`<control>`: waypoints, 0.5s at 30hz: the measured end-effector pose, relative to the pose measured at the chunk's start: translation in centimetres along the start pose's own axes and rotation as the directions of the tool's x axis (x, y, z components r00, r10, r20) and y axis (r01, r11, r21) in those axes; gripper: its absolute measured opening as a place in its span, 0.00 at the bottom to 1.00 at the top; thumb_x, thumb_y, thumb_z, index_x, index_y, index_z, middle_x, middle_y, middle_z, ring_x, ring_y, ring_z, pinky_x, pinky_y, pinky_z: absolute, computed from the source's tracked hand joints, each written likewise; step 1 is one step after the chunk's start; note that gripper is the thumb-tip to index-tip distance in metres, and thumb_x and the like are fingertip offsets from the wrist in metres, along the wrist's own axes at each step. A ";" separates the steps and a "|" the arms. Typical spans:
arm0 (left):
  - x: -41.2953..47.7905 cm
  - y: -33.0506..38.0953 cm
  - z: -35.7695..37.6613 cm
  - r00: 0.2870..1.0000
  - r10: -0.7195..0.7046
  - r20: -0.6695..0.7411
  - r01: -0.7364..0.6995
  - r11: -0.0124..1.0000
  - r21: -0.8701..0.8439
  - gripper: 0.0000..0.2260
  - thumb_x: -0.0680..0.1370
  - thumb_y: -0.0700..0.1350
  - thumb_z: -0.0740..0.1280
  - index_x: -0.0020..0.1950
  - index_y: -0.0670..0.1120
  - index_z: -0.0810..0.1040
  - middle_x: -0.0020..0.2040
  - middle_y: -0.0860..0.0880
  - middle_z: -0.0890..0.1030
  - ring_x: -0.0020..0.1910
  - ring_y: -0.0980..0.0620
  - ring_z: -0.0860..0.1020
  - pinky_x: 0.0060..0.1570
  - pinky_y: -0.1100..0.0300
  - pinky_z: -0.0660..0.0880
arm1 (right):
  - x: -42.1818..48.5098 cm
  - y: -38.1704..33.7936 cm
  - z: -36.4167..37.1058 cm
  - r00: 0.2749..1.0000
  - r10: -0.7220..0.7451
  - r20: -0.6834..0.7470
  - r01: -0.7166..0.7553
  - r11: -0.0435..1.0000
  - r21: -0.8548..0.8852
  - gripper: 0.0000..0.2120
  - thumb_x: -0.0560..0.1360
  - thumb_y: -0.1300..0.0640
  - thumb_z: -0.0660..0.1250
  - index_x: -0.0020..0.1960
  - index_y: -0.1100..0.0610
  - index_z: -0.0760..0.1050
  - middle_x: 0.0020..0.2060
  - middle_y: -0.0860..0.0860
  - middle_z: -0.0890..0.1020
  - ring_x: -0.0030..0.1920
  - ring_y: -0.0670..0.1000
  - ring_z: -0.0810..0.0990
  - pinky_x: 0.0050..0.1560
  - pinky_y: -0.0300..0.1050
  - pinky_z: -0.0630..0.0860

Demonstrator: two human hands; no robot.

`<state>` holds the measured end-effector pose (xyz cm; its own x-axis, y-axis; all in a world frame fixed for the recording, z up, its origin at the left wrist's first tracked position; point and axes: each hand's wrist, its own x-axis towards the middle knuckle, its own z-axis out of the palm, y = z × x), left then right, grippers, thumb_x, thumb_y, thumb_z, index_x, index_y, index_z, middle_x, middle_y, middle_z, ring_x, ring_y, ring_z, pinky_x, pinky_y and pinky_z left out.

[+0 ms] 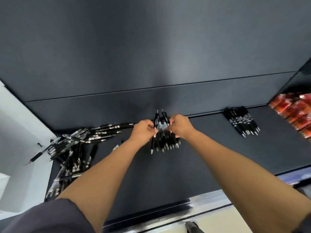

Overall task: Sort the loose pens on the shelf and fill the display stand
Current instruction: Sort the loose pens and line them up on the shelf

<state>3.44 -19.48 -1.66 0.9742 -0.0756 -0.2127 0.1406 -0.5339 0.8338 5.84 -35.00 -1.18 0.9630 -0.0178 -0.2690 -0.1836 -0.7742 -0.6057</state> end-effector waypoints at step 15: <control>6.0 10.3 18.7 0.998 -0.052 0.031 0.049 0.995 0.087 0.05 0.75 0.40 0.67 0.40 0.45 0.73 0.37 0.46 0.79 0.40 0.49 0.79 0.48 0.52 0.79 | 4.0 16.4 -14.5 0.995 0.050 -0.087 -0.065 0.981 -0.181 0.07 0.73 0.61 0.63 0.38 0.56 0.67 0.41 0.55 0.75 0.40 0.57 0.75 0.39 0.44 0.71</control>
<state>7.44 -41.13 -3.88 0.9595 -0.0742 -0.2718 0.1724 -0.6084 0.7746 9.56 -56.91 -1.35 0.9662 -0.1114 -0.2325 -0.2069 -0.8731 -0.4414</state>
